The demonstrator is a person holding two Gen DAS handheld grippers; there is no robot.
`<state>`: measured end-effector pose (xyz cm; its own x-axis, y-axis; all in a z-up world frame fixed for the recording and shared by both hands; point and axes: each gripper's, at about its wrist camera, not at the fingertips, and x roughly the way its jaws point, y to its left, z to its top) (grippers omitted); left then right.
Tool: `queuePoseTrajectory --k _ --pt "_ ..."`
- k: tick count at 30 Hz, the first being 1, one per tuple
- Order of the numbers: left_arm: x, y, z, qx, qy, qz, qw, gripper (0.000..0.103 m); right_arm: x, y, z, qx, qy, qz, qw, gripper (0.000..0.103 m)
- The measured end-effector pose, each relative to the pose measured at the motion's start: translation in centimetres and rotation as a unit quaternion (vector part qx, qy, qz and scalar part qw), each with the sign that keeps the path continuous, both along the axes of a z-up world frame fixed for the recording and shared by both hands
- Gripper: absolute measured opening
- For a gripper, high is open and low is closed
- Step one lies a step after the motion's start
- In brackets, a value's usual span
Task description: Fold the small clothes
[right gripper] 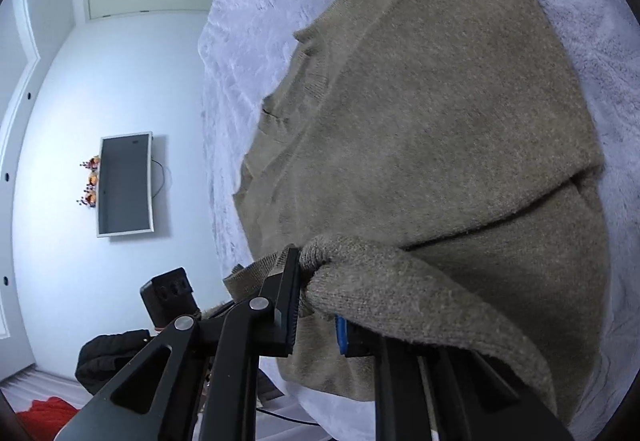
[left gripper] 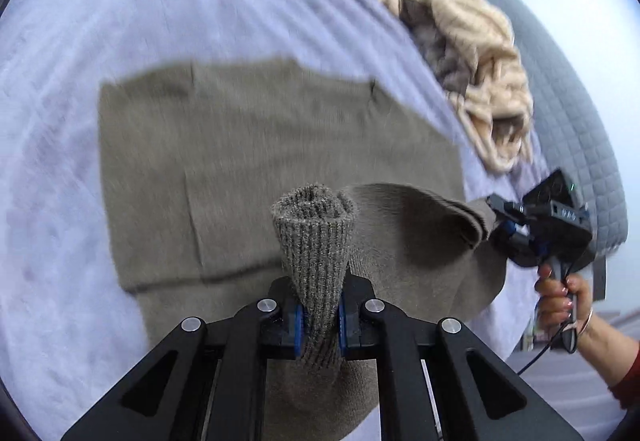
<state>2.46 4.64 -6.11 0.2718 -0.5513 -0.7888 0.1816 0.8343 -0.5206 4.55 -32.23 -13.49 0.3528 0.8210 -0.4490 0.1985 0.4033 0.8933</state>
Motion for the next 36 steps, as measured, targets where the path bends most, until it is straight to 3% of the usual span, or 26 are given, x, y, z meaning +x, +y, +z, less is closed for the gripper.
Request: queuePoseTrajectory --k 4,8,12,15,18,19,20,21,22,24,26,27,32,36 --pt "3.7 0.5 2.3 0.009 -0.053 0.018 0.9984 0.013 1.9 -1.4 1.7 0.056 -0.037 -0.051 0.996 0.016" --pt "8.7 -0.3 1.0 0.045 -0.069 0.028 0.9962 0.013 5.6 -1.8 1.5 0.07 -0.043 -0.081 0.993 0.016" --pt "12.2 -1.3 -2.0 0.091 -0.061 0.029 0.9935 0.014 9.1 -1.9 -1.6 0.073 -0.009 -0.108 0.991 0.016" --pt "13.4 -1.0 -3.4 0.122 -0.053 0.052 0.9897 0.022 10.8 -2.3 -4.3 0.057 0.014 -0.124 0.991 0.016" --pt "13.7 0.2 -3.8 0.117 -0.05 0.068 0.9895 0.022 11.0 -3.4 -6.1 0.071 0.024 -0.155 0.985 0.016" --pt "13.7 0.5 -3.7 0.125 -0.05 0.073 0.9883 0.033 10.8 -4.0 -6.5 0.083 0.025 -0.176 0.98 0.016" --pt "13.5 0.8 -3.6 0.14 -0.053 0.081 0.9854 0.058 10.6 -4.6 -6.8 0.099 0.025 -0.196 0.975 0.016" --pt "13.0 1.2 -3.4 0.155 -0.058 0.09 0.9821 0.066 10.4 -5.0 -6.9 0.115 0.024 -0.21 0.971 0.017" --pt "12.7 1.6 -2.9 0.166 -0.068 0.097 0.979 0.068 10.4 -5.3 -6.9 0.119 0.026 -0.216 0.969 0.018" --pt "12.0 2.6 -2.4 0.165 -0.069 0.094 0.9794 0.068 10.5 -5.9 -6.2 0.093 0.026 -0.219 0.971 0.025" --pt "11.2 3.9 -2.3 0.156 -0.058 0.095 0.9814 0.068 10.3 -6.6 -5.1 0.066 0.015 -0.223 0.972 0.054" --pt "10.7 4.4 -2.3 0.152 -0.049 0.093 0.9828 0.068 10.2 -7.0 -4.4 0.049 0.008 -0.224 0.973 0.059" --pt "7.6 5.1 -3.4 0.139 -0.013 0.065 0.988 0.068 9.3 -6.5 -1.1 -0.084 -0.01 -0.162 0.983 0.059" --pt "6.7 3.6 -4.4 0.133 -0.002 0.039 0.9903 0.068 8.9 -2.7 1.2 -0.182 -0.043 -0.063 0.98 0.059"
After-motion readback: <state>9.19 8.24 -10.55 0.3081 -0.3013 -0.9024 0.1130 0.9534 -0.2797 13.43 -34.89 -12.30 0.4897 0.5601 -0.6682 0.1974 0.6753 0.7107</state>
